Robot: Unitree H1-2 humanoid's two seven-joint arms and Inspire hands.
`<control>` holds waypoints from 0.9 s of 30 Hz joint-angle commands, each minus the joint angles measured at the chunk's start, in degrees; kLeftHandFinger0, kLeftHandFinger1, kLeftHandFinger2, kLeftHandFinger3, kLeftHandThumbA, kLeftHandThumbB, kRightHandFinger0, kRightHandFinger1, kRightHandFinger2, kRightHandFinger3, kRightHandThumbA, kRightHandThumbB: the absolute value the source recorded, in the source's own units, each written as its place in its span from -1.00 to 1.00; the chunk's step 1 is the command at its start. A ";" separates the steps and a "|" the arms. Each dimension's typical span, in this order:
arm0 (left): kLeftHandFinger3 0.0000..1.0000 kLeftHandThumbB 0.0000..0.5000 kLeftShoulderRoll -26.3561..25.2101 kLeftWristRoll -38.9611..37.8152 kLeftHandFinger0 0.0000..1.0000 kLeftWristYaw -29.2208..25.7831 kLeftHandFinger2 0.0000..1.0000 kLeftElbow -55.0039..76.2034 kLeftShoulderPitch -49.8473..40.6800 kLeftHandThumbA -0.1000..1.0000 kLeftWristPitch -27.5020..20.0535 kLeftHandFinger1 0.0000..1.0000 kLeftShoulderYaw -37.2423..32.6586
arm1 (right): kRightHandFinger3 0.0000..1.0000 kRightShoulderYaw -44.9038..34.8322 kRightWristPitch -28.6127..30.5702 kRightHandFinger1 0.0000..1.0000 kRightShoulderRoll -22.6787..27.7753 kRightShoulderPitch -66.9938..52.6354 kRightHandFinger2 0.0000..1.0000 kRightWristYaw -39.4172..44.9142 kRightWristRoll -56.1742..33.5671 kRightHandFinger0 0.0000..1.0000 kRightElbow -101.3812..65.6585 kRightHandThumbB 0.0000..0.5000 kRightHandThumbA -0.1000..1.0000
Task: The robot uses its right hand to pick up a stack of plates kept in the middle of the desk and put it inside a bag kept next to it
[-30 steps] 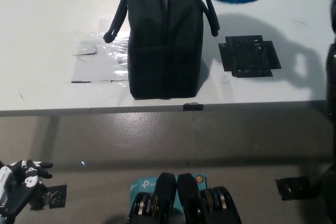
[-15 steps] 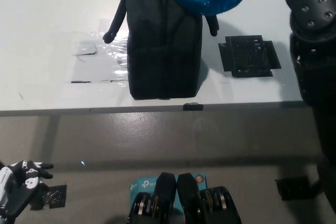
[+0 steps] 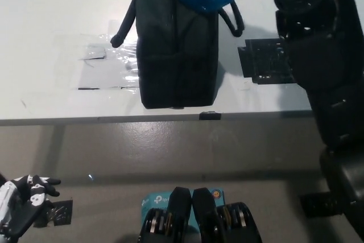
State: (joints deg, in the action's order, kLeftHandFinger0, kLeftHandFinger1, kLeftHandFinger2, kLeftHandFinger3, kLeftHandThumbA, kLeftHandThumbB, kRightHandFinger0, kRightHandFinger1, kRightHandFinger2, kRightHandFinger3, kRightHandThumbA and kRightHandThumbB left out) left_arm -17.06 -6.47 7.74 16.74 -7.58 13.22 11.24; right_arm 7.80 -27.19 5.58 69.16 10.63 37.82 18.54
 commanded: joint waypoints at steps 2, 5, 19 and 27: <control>0.19 0.66 -2.19 1.39 -0.17 0.89 0.11 1.99 -0.48 -1.00 -2.12 -0.01 -0.46 | 0.06 0.06 0.26 -0.75 -1.41 4.09 0.05 -1.23 7.16 -1.00 4.01 0.10 -1.00; 0.21 0.70 -2.40 0.96 -0.16 1.13 0.12 1.72 -0.54 -1.00 -2.16 0.00 -0.45 | 0.45 0.89 0.26 -0.80 -1.93 5.07 0.04 1.10 12.11 -1.00 7.67 -0.25 -1.00; 0.29 0.72 -1.69 1.08 -0.11 0.95 0.18 0.79 -0.61 -1.00 -3.45 0.04 -0.93 | 0.38 5.04 0.26 -0.61 -2.49 10.16 -0.05 12.18 28.30 -1.00 20.43 -1.00 -0.59; 0.25 0.83 -1.93 1.39 -0.08 1.07 0.15 -0.07 -0.03 -1.00 -3.36 0.03 -1.24 | 0.72 0.98 0.26 -0.99 -6.47 14.78 -0.41 14.67 33.98 -1.00 28.02 -0.97 -0.65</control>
State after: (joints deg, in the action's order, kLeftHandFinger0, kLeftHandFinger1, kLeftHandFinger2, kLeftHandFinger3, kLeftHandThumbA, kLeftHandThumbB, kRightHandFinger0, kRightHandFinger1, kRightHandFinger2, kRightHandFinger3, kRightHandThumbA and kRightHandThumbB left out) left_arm -17.22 -5.81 7.94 15.83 -7.69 12.71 10.18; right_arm 10.58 -27.14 1.71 78.95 20.90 65.22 44.52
